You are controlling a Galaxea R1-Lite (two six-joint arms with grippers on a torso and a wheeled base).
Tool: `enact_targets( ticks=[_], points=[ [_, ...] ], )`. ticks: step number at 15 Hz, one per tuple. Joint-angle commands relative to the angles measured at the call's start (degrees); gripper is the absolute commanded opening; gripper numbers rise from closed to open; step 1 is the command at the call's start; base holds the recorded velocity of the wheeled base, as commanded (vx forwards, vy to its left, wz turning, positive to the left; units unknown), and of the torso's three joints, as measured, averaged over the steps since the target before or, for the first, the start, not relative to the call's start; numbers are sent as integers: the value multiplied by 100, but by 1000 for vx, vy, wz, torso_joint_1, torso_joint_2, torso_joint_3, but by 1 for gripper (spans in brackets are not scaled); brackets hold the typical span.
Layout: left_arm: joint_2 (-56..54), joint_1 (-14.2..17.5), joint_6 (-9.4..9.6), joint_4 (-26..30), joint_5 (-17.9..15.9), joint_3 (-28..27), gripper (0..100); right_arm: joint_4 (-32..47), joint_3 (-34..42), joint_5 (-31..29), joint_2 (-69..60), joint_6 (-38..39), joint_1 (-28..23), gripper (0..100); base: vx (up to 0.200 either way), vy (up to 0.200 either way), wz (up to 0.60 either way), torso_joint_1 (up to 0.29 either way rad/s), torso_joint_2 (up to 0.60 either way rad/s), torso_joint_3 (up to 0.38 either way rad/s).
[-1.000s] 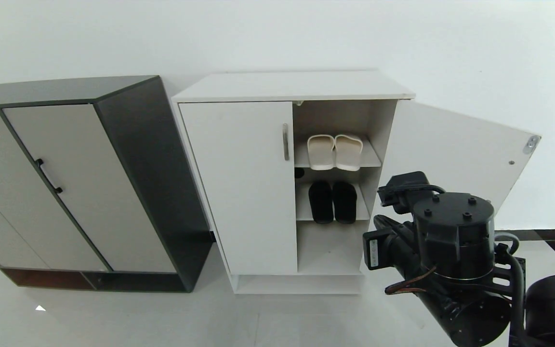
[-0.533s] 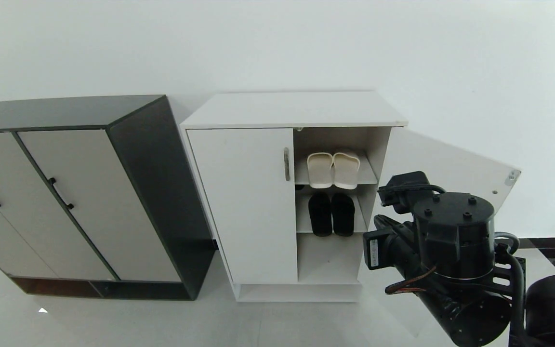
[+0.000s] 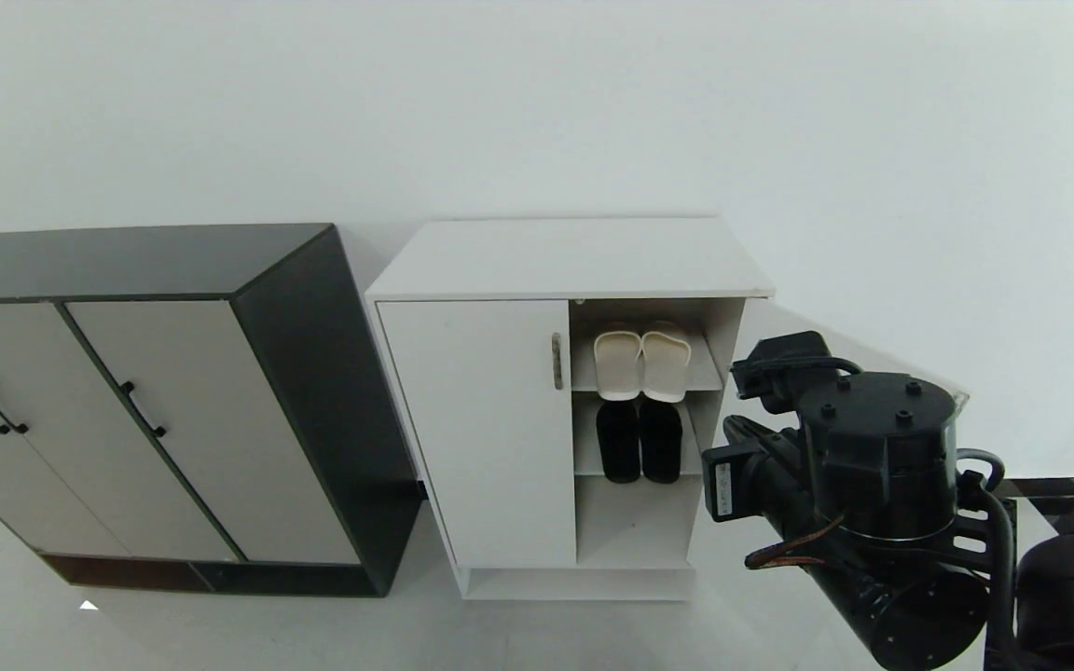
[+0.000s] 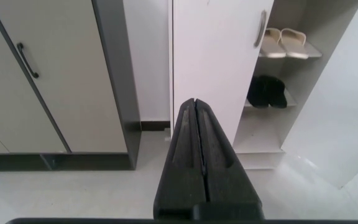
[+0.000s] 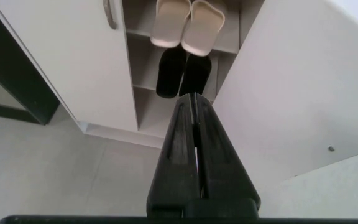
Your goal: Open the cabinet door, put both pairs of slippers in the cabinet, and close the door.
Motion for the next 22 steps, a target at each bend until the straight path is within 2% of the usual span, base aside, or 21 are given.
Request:
enact_targets(
  ticks=[1, 12, 18, 22],
  points=[
    [8, 1, -2, -1, 2, 0, 0, -2, 0, -3, 14, 1, 2, 0, 0, 0, 0, 237, -564, -320],
    [8, 1, -2, -1, 2, 0, 0, -20, 0, -3, 14, 10, 2, 0, 0, 0, 0, 235, -532, -298],
    [8, 1, -2, -1, 2, 0, 0, -37, 9, 15, 32, 19, 2, 0, 0, 0, 0, 17, -44, -24],
    [8, 1, -2, -1, 2, 0, 0, -37, 9, 15, 41, 10, 2, 0, 0, 0, -600, 5, -2, 2]
  ],
)
